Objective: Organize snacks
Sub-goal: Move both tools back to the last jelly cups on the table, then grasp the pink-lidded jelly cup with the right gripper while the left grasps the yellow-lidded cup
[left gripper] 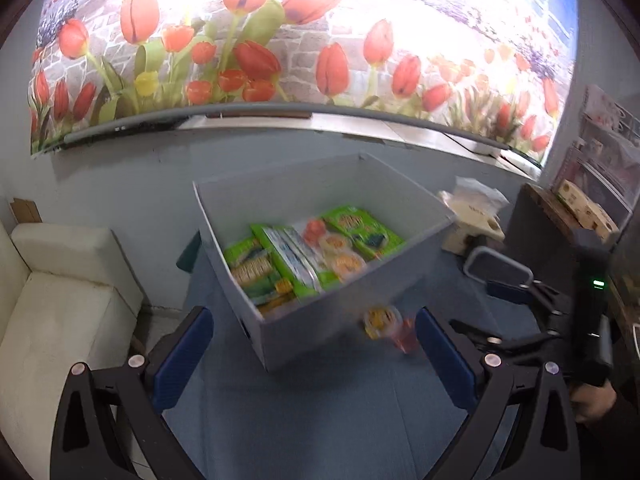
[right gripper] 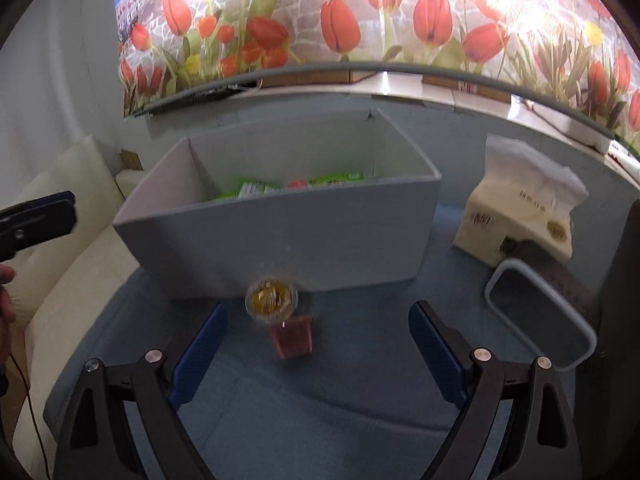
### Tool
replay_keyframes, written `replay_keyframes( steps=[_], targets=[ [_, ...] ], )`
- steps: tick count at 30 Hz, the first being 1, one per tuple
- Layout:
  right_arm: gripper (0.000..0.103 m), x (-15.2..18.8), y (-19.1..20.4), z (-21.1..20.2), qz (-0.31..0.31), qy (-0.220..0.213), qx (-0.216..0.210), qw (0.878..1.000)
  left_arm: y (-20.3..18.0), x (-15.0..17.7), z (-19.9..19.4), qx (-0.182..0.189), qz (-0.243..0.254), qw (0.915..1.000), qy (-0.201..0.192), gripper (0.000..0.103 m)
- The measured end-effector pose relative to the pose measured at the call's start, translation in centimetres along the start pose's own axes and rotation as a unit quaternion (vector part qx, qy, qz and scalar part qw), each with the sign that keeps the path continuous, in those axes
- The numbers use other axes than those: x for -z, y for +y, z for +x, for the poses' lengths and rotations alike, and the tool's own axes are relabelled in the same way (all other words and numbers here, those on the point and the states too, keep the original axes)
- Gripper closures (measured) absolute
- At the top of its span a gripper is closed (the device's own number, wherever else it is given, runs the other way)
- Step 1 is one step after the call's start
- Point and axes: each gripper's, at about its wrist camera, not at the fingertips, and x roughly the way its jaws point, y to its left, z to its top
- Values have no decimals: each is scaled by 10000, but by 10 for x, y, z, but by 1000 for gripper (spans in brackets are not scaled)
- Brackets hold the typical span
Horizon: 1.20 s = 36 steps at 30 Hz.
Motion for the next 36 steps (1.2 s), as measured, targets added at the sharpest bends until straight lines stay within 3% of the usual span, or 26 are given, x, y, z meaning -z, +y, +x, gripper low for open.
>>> replay_keyframes(
  steps=[7, 10, 17, 21, 23, 28, 31, 36],
  targets=[
    [16, 14, 18, 38, -103, 296, 290, 9991, -6, 51, -7, -86, -295, 9994, 133, 0],
    [28, 12, 21, 56, -138, 524, 475, 9974, -4, 59, -3, 20, -426, 9987, 294, 0],
    [29, 13, 14, 76, 57, 712, 344, 9969, -3, 68, 5, 75, -550, 9977, 401, 0],
    [46, 11, 11, 85, 131, 798, 281, 9963, -4, 71, 9, 49, -574, 9975, 405, 0],
    [54, 12, 13, 84, 82, 735, 266, 9969, -5, 72, 10, -42, -564, 9976, 398, 0],
    [58, 13, 11, 78, 55, 693, 246, 9973, -9, 72, 18, 54, -527, 9974, 478, 0],
    [65, 21, 8, 66, 41, 618, 271, 9977, -11, 70, 27, 151, -487, 9975, 495, 0],
    [68, 38, -2, 34, -126, 585, 484, 9970, -24, 62, 57, 166, -547, 9965, 603, 0]
  ],
)
